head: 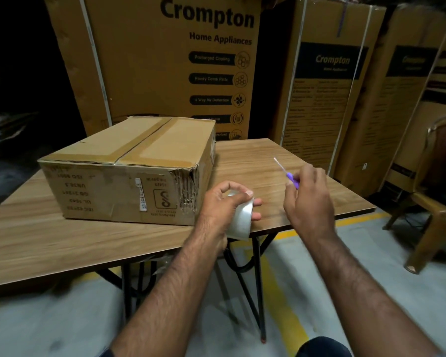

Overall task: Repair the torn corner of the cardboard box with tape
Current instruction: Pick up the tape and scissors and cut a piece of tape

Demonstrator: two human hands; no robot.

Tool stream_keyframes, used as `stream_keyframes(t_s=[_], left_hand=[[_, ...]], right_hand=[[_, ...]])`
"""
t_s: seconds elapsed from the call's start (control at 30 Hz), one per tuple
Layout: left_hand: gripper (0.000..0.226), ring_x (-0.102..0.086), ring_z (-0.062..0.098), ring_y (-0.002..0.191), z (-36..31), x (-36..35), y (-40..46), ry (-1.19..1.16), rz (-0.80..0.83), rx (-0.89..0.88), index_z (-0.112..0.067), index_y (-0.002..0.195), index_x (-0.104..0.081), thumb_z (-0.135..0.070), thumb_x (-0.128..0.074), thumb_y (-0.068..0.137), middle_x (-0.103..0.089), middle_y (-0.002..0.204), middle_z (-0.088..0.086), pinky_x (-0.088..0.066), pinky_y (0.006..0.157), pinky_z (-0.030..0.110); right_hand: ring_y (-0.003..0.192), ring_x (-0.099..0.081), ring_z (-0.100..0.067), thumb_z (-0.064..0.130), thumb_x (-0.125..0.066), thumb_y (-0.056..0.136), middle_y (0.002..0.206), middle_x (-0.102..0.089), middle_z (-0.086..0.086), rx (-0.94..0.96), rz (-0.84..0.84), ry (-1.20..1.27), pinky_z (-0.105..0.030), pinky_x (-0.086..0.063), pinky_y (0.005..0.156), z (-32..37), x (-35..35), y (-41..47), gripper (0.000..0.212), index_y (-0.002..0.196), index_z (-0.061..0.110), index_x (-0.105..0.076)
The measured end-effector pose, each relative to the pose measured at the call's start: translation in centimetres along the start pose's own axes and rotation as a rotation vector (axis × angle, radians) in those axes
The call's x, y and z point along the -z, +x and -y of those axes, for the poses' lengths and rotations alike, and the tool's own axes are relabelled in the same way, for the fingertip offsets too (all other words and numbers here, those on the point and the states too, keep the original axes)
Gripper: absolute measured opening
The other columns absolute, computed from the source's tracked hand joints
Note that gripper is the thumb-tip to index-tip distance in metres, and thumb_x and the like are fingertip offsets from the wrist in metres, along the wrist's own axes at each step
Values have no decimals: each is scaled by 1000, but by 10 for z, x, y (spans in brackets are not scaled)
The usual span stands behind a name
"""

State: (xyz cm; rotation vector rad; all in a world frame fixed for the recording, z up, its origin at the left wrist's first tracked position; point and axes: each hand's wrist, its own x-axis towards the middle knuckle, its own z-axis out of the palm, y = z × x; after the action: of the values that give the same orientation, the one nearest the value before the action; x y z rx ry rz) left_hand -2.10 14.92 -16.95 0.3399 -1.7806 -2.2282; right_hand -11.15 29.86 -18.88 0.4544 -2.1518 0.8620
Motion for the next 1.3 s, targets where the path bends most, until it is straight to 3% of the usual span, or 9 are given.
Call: stream_keyframes(t_s=[0.2, 0.43, 0.5, 0.6, 0.67, 0.8, 0.97, 1.13, 1.3], left_hand=[[8, -78, 31, 73, 0, 8, -7, 23, -3, -10, -18, 97, -65, -17, -72, 94, -82, 96, 9, -59, 70, 40], [32, -79, 35, 84, 5, 20, -14, 62, 55, -20, -18, 106, -66, -9, -85, 81, -80, 107, 8, -61, 74, 45], [33, -79, 34, 82, 4, 20, -15, 57, 66, -22, -14, 109, -65, -6, -84, 82, -81, 103, 5, -61, 71, 40], [38, -78, 34, 86, 4, 21, -13, 84, 82, -40, -15, 109, -65, -5, -86, 78, -81, 101, 5, -61, 75, 45], [42, -76, 29, 88, 4, 20, -13, 131, 86, -69, -16, 108, -65, -4, -88, 75, -81, 102, 7, -59, 77, 43], [41, -70, 24, 81, 2, 18, -14, 162, 64, -100, -7, 107, -63, 0, -86, 74, -78, 98, 18, -55, 70, 37], [39, -68, 14, 79, 0, 16, -19, 231, 80, -129, -13, 104, -64, -3, -87, 75, -74, 89, 4, -54, 70, 33], [42, -78, 33, 88, -2, 15, -23, 212, 145, -123, -17, 113, -65, -8, -88, 78, -77, 106, 14, -63, 73, 44], [29, -69, 28, 56, 11, 15, -40, 126, 223, 10, -9, 108, -61, -16, -81, 87, -78, 99, 23, -55, 59, 34]], right_hand=[[112, -55, -33, 29, -52, 98, 122, -54, -12, -126, 531, -334, -50, -50, 92, -36, -36, 9, 24, 120, 19, -53], [130, -47, -26, 37, -49, 98, 137, -52, -5, -151, 640, -527, -52, -35, 104, -25, -41, 16, 36, 132, 29, -53], [131, -49, -24, 38, -55, 96, 140, -54, -4, -70, 579, -359, -49, -38, 106, -14, -30, 16, 44, 139, 28, -52], [120, -62, -11, 29, -63, 97, 128, -68, 5, -92, 545, 479, -35, -50, 99, 15, 0, 14, 31, 128, 25, -67], [111, -67, -8, 35, -66, 94, 120, -72, 8, -108, 634, 773, -30, -55, 95, 33, 16, 14, 28, 120, 27, -72], [98, -68, 1, 40, -83, 82, 105, -72, 15, 148, 551, 401, -26, -60, 82, 46, 16, 14, 29, 108, 29, -75], [82, -67, 5, 30, -78, 87, 86, -71, 19, 264, 359, 361, -13, -55, 68, 48, 13, 8, 10, 94, 24, -77], [81, -69, -1, 27, -78, 89, 81, -72, 17, 227, 339, 397, -13, -53, 64, 47, 26, 8, 4, 90, 24, -77], [72, -69, 0, 25, -81, 87, 80, -75, 11, 96, 269, 521, -19, -54, 65, 44, 54, 34, 4, 87, 24, -77]])
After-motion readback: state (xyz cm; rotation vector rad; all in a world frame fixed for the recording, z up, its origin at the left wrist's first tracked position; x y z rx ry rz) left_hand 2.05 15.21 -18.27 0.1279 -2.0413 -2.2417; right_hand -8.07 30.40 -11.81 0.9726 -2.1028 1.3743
